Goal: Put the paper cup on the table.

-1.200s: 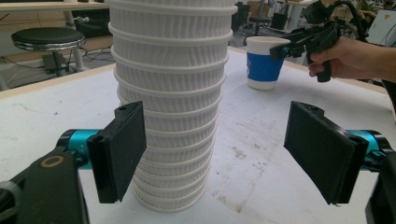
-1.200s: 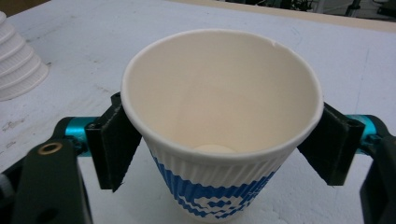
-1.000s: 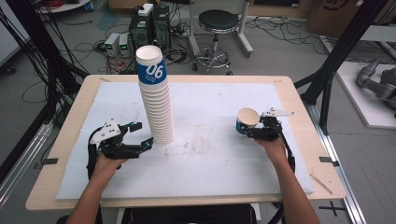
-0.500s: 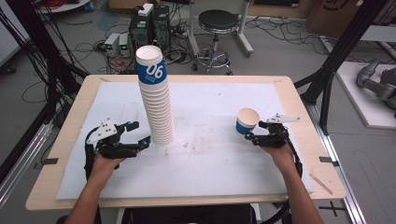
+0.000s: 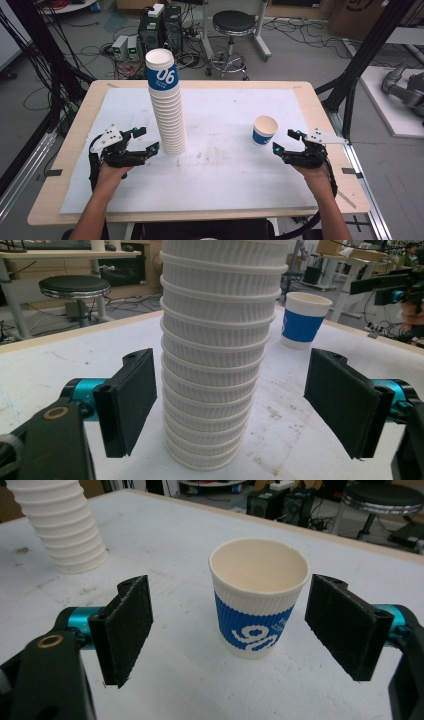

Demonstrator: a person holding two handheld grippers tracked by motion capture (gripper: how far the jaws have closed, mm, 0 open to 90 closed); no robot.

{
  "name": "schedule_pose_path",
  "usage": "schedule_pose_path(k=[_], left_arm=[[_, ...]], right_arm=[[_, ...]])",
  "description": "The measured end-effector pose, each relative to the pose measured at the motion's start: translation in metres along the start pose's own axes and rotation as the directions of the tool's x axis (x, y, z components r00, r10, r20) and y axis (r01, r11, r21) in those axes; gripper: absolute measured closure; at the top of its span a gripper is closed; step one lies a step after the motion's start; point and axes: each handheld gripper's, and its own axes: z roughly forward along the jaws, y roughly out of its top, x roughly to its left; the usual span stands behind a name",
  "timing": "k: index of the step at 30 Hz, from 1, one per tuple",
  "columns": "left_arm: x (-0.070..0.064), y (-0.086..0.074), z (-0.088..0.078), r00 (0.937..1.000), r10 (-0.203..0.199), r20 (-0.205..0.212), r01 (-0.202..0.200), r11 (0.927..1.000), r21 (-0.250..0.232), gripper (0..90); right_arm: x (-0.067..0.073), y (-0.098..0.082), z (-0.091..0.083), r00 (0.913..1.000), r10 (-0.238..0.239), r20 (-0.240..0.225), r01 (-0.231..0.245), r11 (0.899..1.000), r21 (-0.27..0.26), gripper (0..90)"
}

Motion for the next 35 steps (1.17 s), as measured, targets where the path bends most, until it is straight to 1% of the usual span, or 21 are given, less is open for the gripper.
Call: schedule_pose_path(k=[3, 6, 10, 15, 18, 20, 23, 28, 30, 32, 35], left_arm=[[0.0, -0.001, -0.001, 1.0, -0.004, -0.003, 0.004, 1.0, -0.002, 20.7], [-0.001, -0.001, -0.003, 1.0, 0.0, -0.005, 0.0, 1.0, -0.001, 20.7], [-0.002, -0.001, -0.005, 1.0, 0.003, -0.007, -0.003, 1.0, -0.003, 20.7], [-0.001, -0.001, -0.007, 0.9999, 0.001, -0.014, -0.002, 1.0, -0.007, 20.7], [-0.002, -0.001, -0.007, 0.9999, 0.004, -0.011, -0.004, 1.0, -0.005, 20.7], [-0.002, -0.001, -0.007, 0.9999, 0.003, -0.011, -0.003, 1.0, -0.007, 20.7], [-0.001, -0.001, -0.007, 0.9999, 0.002, -0.013, -0.002, 1.0, -0.007, 20.7], [0.001, -0.002, -0.007, 0.9999, -0.001, -0.014, 0.001, 0.9999, -0.013, 20.7], [0.001, -0.002, -0.007, 0.9999, -0.001, -0.013, 0.001, 0.9999, -0.014, 20.7], [0.001, -0.002, -0.007, 0.9999, -0.004, -0.01, 0.004, 0.9999, -0.012, 20.7], [0.0, -0.003, -0.007, 0.9999, -0.005, -0.01, 0.004, 0.9999, -0.011, 20.7]], right_arm=[[0.003, 0.006, -0.005, 0.9999, -0.011, -0.006, 0.011, 1.0, -0.021, 19.5], [0.005, 0.008, -0.008, 0.9999, -0.01, -0.008, 0.01, 0.999, -0.033, 19.5], [0.005, 0.006, -0.007, 0.9999, -0.012, -0.002, 0.012, 1.0, -0.023, 19.5], [0.007, 0.007, -0.01, 0.9999, -0.013, 0.001, 0.013, 0.999, -0.033, 19.5], [0.008, 0.007, -0.012, 0.9999, -0.015, 0.003, 0.015, 0.999, -0.033, 19.5], [0.008, 0.007, -0.013, 0.9999, -0.011, 0.003, 0.011, 0.999, -0.035, 19.5], [0.007, 0.007, -0.014, 0.9999, 0.009, -0.006, -0.009, 0.999, -0.044, 19.5], [0.006, 0.008, -0.014, 1.0, 0.001, -0.001, -0.001, 0.999, -0.042, 19.5], [0.006, 0.007, -0.014, 1.0, 0.005, -0.002, -0.005, 0.999, -0.042, 19.5], [0.005, 0.007, -0.014, 0.9996, 0.022, -0.015, -0.023, 0.998, -0.051, 19.5], [0.004, 0.008, -0.013, 0.9998, 0.016, -0.007, -0.016, 0.999, -0.046, 19.5]])
